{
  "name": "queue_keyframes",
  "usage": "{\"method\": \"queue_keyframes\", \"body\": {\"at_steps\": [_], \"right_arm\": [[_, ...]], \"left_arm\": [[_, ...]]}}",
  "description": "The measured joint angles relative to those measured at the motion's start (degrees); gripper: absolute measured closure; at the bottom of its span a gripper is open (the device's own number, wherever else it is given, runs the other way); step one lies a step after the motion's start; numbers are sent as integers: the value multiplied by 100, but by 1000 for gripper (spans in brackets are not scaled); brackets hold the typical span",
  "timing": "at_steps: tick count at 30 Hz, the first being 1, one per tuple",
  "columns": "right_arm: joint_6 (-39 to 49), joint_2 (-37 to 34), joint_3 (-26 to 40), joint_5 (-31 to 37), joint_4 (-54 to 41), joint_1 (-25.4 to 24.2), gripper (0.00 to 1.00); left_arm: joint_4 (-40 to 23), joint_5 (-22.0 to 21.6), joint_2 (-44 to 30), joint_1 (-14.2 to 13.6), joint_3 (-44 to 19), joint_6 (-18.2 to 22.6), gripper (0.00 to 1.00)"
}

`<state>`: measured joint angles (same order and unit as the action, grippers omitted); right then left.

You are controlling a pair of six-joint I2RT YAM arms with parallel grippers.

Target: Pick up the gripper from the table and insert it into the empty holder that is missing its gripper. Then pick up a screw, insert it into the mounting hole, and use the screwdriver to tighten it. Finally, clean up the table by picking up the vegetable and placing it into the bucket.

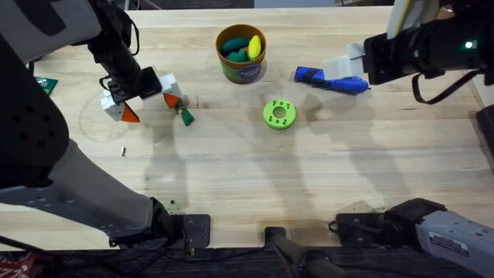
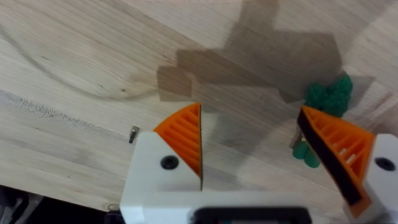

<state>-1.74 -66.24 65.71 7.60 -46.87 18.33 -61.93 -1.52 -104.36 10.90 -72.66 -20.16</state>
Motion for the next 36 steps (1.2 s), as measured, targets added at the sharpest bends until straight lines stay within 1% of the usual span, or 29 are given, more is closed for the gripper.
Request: {"method": "queue_keyframes", "body": {"at_steps": [4, 10, 16, 19, 24, 27, 29, 31, 34, 36], "right_arm": [[2, -2, 0, 2, -66, -2, 32], [2, -2, 0, 2, 16, -2, 32], [2, -4, 0, 2, 171, -2, 32], [2, -4, 0, 2, 201, -2, 32], [2, -4, 0, 2, 229, -2, 32], [2, -4, 0, 2, 237, -2, 32], [2, -4, 0, 2, 242, -2, 32], [2, -4, 0, 4, 253, -2, 32], [2, -4, 0, 2, 256, -2, 32], [2, -4, 0, 2, 260, -2, 32]], "left_arm": [[-103, 39, 15, 39, -4, 36, 25], [-167, 476, -47, 61, -4, 100, 25], [-258, 646, 74, 61, 4, 67, 25], [-355, 673, 472, 61, 0, 23, 25], [-816, 691, 1509, 59, -129, -19, 25], [-1037, 689, 1887, 32, -229, -62, 25], [-1132, 684, 1971, -24, -238, -113, 25], [-1111, 682, 1942, -152, -238, -173, 25], [-901, 599, 1836, -442, -238, -337, 25], [-733, 534, 1728, -695, -238, -482, 25]]}}
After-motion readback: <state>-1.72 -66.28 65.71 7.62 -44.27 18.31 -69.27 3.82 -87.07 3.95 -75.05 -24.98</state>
